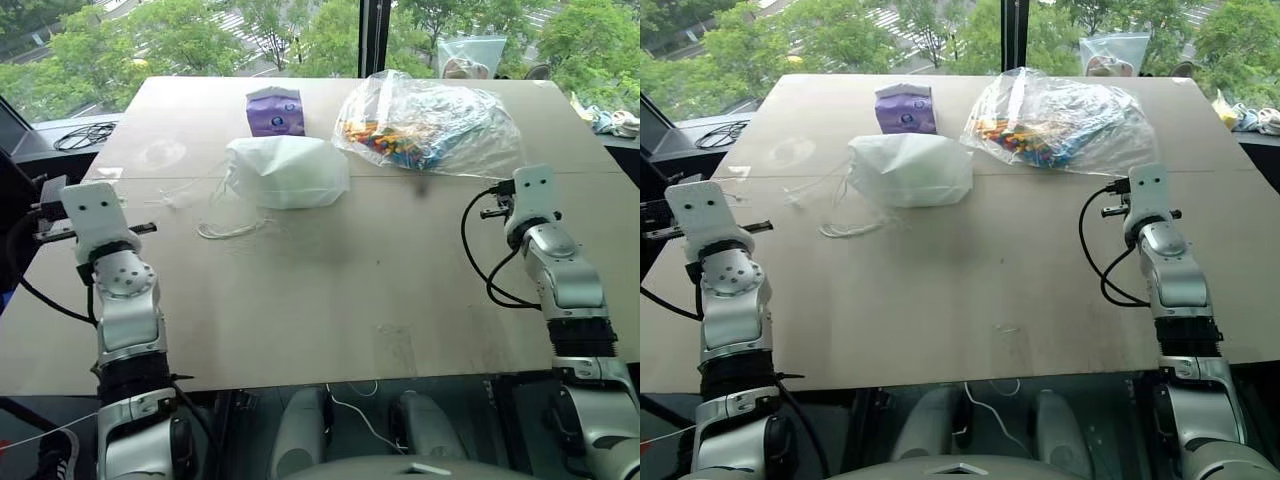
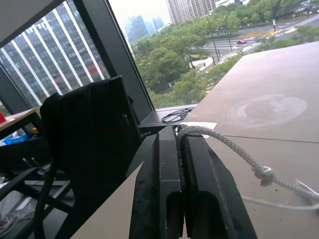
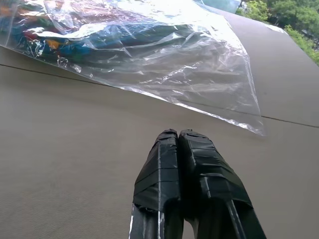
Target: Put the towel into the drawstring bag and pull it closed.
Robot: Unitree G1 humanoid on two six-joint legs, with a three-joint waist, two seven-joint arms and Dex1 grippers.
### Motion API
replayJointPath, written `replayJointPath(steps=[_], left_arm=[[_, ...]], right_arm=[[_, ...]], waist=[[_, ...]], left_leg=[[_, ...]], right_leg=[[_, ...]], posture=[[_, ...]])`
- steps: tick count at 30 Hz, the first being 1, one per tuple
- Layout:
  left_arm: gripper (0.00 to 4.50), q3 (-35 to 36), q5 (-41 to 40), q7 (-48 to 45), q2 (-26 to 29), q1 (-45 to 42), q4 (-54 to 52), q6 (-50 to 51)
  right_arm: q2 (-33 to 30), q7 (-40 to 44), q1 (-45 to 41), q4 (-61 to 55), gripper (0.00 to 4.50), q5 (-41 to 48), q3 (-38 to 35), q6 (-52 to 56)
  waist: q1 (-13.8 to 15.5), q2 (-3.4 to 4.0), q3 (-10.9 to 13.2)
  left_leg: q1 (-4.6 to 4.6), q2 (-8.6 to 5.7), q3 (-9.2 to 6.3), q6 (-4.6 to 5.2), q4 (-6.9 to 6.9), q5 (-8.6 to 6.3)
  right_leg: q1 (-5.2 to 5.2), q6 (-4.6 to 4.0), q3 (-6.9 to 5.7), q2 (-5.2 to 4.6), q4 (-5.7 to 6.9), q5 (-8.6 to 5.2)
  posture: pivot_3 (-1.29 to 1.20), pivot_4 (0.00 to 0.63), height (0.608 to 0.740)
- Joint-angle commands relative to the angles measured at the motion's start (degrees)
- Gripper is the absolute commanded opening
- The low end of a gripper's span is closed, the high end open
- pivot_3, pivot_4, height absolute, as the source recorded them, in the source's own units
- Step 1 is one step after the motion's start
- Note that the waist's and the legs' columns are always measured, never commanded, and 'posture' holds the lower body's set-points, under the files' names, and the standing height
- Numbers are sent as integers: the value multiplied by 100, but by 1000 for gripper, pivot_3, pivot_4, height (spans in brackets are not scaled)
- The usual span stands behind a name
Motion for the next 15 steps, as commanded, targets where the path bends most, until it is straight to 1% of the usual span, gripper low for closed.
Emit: replayJointPath(steps=[1, 4, 6, 8, 10, 11, 13, 14, 15], left_arm=[[0, -257, -135, -364, -124, -3, -249, -9], [0, -415, -258, -637, -254, 42, -281, 142], [0, -528, -375, -861, -336, 37, -255, 273], [0, -701, -439, -1099, -381, -20, -238, 431], [0, -800, -462, -1162, -435, -128, -213, 543], [0, -827, -467, -1167, -457, -189, -184, 580], [0, -832, -561, -1140, -573, -419, -74, 679], [0, -840, -695, -1240, -653, -536, -56, 750], [0, -895, -931, -1567, -720, -595, -114, 812]], right_arm=[[66, 515, -34, -546, 72, 191, 168, -109], [178, 1175, 110, -1074, 72, 507, 515, 18], [159, 1701, 273, -1533, 72, 695, 874, 170], [188, 1867, 348, -1703, 72, 792, 1011, 369], [204, 1960, 374, -1725, 626, 891, 1011, 515], [179, 1987, 377, -1711, 781, 877, 1021, 535], [118, 1992, 378, -1620, 1846, 800, 1009, 515], [95, 2046, 391, -1617, 2254, 852, 972, 559], [59, 2119, 420, -1631, 2721, 902, 936, 548]], waist=[[-2, 0, 0], [-11, 0, 0], [-21, 0, 0], [-15, 0, 0], [-10, 0, 0], [9, 0, 0], [34, -1, 0], [49, -1, 0], [52, -2, 0]], left_leg=[[0, -1, 2, 0, 0, 0], [-1, -1, 3, 0, -1, 0], [-1, 1, 0, 0, -1, 0], [-1, 4, -4, 0, -1, 0], [0, 13, -3, 0, 2, 0], [-1, 13, -3, 0, 4, 0], [-1, 13, -3, 0, 8, 0], [-2, 12, -4, 0, 9, 0], [-3, 11, -5, 0, 9, 0]], right_leg=[[-1, 0, 2, 1, -1, 0], [-1, 0, 2, 4, -1, 0], [-2, 0, 3, 10, 0, 0], [-2, 0, -1, 11, 1, 0], [-1, 0, -2, 10, 2, 0], [0, 0, -2, 10, 2, 0], [3, 0, -8, 5, 1, 0], [3, 0, -9, 5, 1, 0], [3, -1, -11, 5, 1, 0]], posture=[[0, 150, 740], [0, 150, 740], [0, 150, 740], [0, 150, 740], [0, 150, 740], [0, 150, 740], [0, 150, 740], [0, 150, 740], [0, 150, 740]])
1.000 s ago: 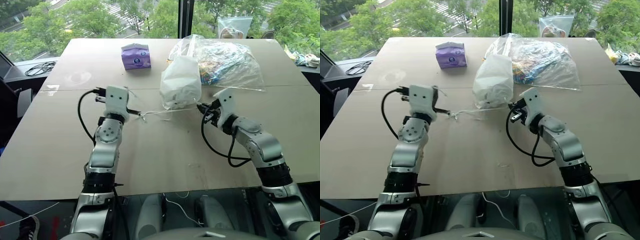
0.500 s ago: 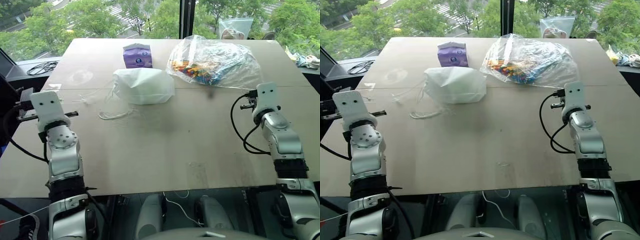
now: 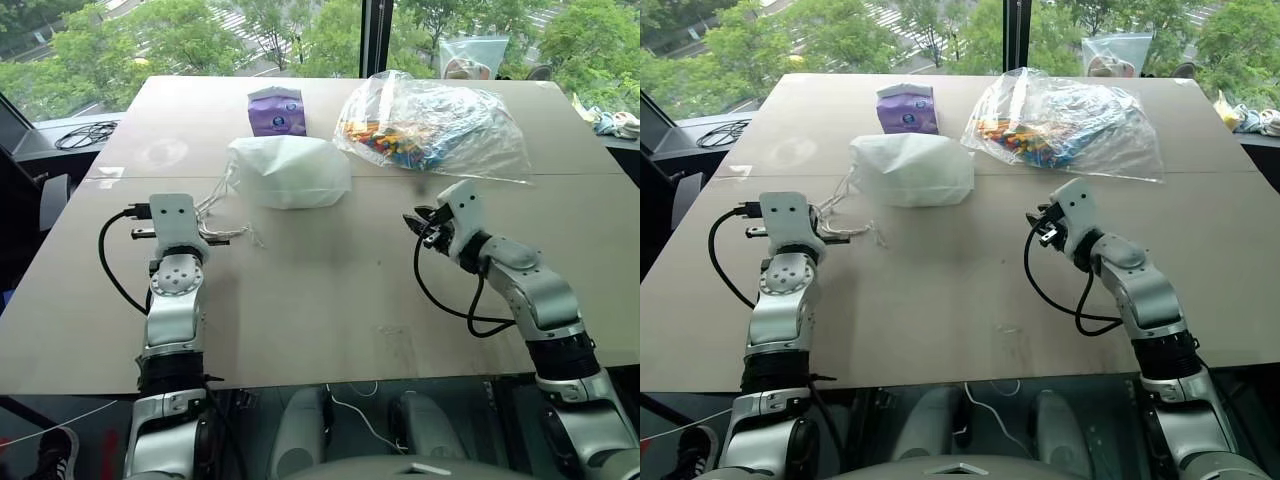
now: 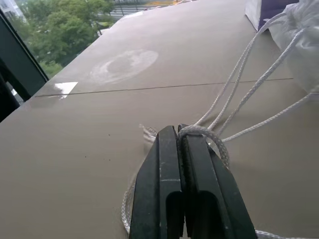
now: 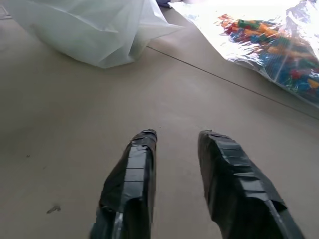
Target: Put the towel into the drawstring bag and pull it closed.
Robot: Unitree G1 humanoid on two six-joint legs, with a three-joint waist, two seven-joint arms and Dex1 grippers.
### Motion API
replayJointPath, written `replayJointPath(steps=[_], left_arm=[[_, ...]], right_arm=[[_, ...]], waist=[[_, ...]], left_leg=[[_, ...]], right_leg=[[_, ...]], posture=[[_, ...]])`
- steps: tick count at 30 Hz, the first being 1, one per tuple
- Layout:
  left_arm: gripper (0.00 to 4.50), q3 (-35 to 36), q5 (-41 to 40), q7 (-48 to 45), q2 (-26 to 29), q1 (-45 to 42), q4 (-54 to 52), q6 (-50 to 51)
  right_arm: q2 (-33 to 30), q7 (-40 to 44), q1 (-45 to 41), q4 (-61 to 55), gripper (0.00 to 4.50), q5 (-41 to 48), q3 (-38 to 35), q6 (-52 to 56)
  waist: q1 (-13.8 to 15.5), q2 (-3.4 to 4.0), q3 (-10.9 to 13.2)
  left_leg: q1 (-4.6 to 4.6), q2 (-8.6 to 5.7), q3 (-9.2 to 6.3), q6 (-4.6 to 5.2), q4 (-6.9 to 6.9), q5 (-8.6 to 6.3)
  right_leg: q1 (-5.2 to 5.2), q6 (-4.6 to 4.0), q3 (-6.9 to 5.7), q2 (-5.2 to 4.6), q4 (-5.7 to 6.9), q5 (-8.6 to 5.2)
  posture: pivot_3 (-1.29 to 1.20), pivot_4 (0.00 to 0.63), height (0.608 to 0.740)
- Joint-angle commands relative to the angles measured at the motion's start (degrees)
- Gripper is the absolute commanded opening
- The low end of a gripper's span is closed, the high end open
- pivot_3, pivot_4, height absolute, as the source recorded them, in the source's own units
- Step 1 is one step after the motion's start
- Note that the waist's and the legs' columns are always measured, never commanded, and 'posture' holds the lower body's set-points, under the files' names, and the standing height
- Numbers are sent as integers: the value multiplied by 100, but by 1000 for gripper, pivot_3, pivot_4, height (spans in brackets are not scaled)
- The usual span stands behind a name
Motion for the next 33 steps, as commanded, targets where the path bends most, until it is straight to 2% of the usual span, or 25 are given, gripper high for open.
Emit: replayJointPath(steps=[1, 2, 5, 9, 12, 13, 16, 21, 24, 29, 33], left_arm=[[0, -215, -700, -920, -130, -269, -325, 164], [0, -381, -919, -1389, -127, -201, -510, 218], [777, -916, -1477, -2623, 101, 390, -1402, 600], [2615, -1266, -2015, -3801, 849, 1414, -2643, 1126], [4188, -1143, -2538, -4424, 1482, 2148, -3437, 1549], [4478, -1037, -2645, -4505, 1627, 2323, -3568, 1640], [4478, -695, -2649, -4554, 1909, 2738, -3721, 1571], [4478, -212, -2562, -4205, 1847, 2971, -3522, 1532], [4478, 167, -2774, -4446, 1877, 3365, -3453, 1467], [4478, 355, -2478, -4566, 1933, 3837, -3403, 979], [4478, 384, -2490, -4717, 1914, 3860, -3301, 689]], right_arm=[[-175, 239, 74, -180, 3075, 118, -222, -59], [-236, 328, 121, -195, 3075, 144, -249, -125], [-505, 761, 444, -266, 3211, 296, -388, -404], [-910, 1328, 964, -246, 3211, 467, -650, -832], [-1216, 1585, 1248, -42, 3211, 472, -888, -1106], [-1302, 1632, 1294, 53, 3211, 459, -964, -1155], [-1555, 1752, 1317, 405, 3211, 384, -1121, -1356], [-1619, 1793, 1175, 801, 3211, 318, -1133, -1602], [-1532, 2000, 1232, 838, 3211, 462, -1171, -1858], [-1707, 2758, 1514, 1041, 3211, 583, -1182, -2444], [-1742, 3201, 1575, 1105, 3211, 752, -1216, -2597]], waist=[[5, 0, 0], [-3, 0, 0], [-34, 1, 0], [-97, 3, 1], [-112, 15, 8], [-106, 18, 10], [-88, 20, 10], [-67, 20, 10], [-76, 20, 9], [-38, 20, 9], [-36, 20, 10]], left_leg=[[0, 0, 0, 0, 0, 0], [0, -1, 0, 0, 0, 0], [-3, -11, 2, 0, -3, -1], [-4, 9, 9, 0, -19, -2], [7, 32, 10, -1, -23, -2], [10, 37, 11, -4, -22, -3], [28, 49, 23, -28, -18, -17], [39, 51, 43, -28, -16, -19], [37, 53, 55, -27, -24, -18], [31, 59, 66, -4, -51, -5], [31, 59, 71, -27, -50, -19]], right_leg=[[0, 0, 0, 0, 0, 0], [1, 0, 0, 0, 0, 0], [0, -1, 3, 1, -10, -1], [-3, -1, 16, 6, -27, -2], [-5, -5, 19, 18, -21, -2], [-5, -9, 19, 17, -19, -5], [-2, -35, 24, -1, -22, -13], [-1, -40, 35, -16, -25, -11], [-4, -43, 46, -15, -33, -13], [-5, -42, 48, -2, -71, -13], [-5, -42, 46, -11, -76, -12]], posture=[[0, 150, 740], [0, 150, 740], [0, 150, 740], [0, 150, 740], [0, 150, 740], [0, 150, 740], [0, 150, 740], [0, 150, 740], [0, 150, 740], [0, 150, 740], [0, 150, 740]])
